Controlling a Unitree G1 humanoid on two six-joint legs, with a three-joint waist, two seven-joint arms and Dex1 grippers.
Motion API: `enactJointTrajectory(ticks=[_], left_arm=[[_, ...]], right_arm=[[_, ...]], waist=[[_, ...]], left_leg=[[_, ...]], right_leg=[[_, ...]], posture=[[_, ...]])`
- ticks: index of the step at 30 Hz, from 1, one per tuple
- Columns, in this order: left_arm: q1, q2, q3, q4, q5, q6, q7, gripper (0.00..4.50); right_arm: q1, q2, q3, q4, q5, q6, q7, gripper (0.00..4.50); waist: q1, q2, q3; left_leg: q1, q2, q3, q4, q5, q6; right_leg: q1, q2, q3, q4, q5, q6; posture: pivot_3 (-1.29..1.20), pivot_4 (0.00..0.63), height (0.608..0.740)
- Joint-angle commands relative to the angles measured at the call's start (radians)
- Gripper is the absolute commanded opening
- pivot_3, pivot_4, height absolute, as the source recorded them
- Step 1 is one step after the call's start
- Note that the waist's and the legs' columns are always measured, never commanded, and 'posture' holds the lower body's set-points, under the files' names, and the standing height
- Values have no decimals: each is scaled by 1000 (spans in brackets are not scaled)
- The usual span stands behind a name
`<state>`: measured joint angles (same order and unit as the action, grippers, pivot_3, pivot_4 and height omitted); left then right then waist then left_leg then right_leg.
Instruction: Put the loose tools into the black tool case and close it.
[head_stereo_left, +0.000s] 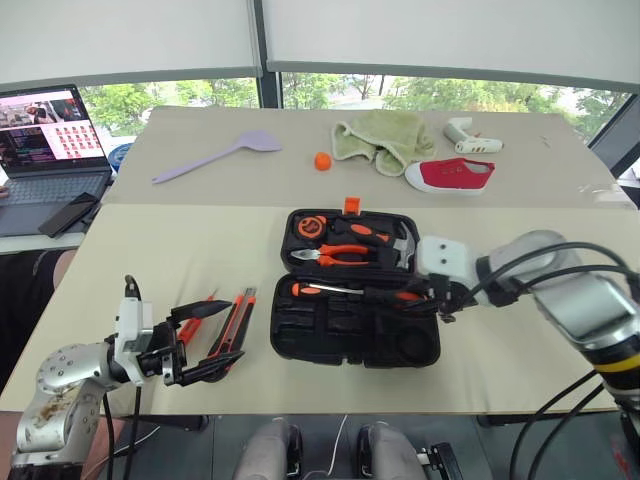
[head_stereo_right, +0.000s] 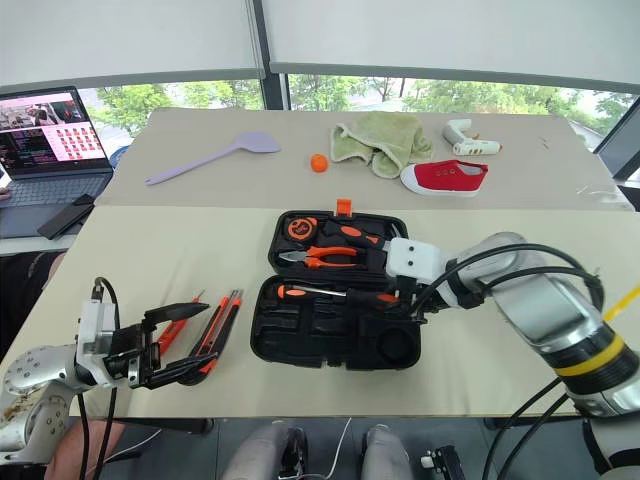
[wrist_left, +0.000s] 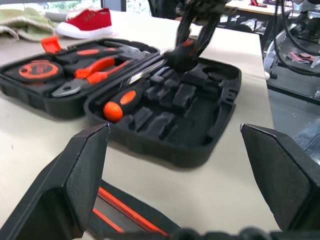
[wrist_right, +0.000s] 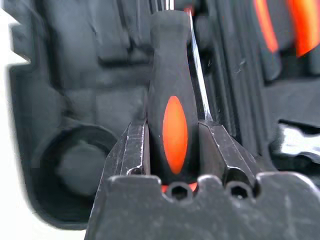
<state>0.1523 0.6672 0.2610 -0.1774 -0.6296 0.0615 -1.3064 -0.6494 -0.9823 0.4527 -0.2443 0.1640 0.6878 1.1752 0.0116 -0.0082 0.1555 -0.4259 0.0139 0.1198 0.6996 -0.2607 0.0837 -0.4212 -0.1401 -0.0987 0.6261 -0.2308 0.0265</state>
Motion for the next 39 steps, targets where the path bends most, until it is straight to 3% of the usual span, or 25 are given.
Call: enactJointTrajectory(ticks=[1,10,12,18,21,23,24,32,34,39], left_arm=[[26,-3,30,-49,-5,-30,13,4500],[32,4,26,-45,-4,-49,29,4500],[25,7,24,-36,-3,-53,28,4500],[11,6,19,-23,4,-57,28,4500],[13,7,22,-19,5,-59,28,4500],[12,7,22,-14,7,-60,27,4500],[11,7,21,-11,9,-60,27,4500],[-6,12,12,4,23,-55,23,4500],[-11,17,13,7,29,-55,20,4500],[-17,29,22,14,37,-56,19,4500]], right_arm=[[-26,1,2,19,-53,-27,18,1023],[-22,42,13,55,-118,-107,42,1023],[-17,59,-7,74,-124,-151,33,2042],[-9,63,-122,105,-56,-290,80,3959],[2,117,-265,113,100,-210,74,3959],[28,149,-295,128,125,-216,58,3959],[47,169,-299,137,130,-226,48,3397],[132,289,-224,205,49,-323,-6,881],[144,303,-200,231,22,-344,-16,83],[163,309,-157,283,-36,-382,-23,35]], waist=[[-1,0,0],[-3,0,0],[-3,0,0],[-3,0,0],[-4,0,0],[-4,0,0],[-4,-1,0],[-6,-1,-1],[-6,-1,-1],[-8,-2,-1]], left_leg=[[0,0,0,0,0,0],[3,0,0,0,1,-1],[3,0,0,0,1,-1],[2,0,1,0,1,-1],[3,1,1,0,1,-2],[3,1,1,0,1,-2],[3,1,1,0,1,-2],[3,1,2,-1,1,-2],[3,1,2,-1,1,-2],[4,1,1,-1,2,-2]], right_leg=[[0,0,0,0,0,0],[1,1,0,3,0,0],[1,1,0,3,0,0],[1,2,0,3,0,0],[1,4,0,3,0,0],[2,4,0,3,0,0],[2,4,0,3,0,0],[1,4,1,4,0,0],[2,5,1,4,0,0],[2,6,2,4,0,0]], posture=[[0,150,740],[0,150,740],[0,150,740],[0,150,740],[0,150,740],[0,150,740],[0,150,740],[0,150,740],[0,150,740],[0,150,740]])
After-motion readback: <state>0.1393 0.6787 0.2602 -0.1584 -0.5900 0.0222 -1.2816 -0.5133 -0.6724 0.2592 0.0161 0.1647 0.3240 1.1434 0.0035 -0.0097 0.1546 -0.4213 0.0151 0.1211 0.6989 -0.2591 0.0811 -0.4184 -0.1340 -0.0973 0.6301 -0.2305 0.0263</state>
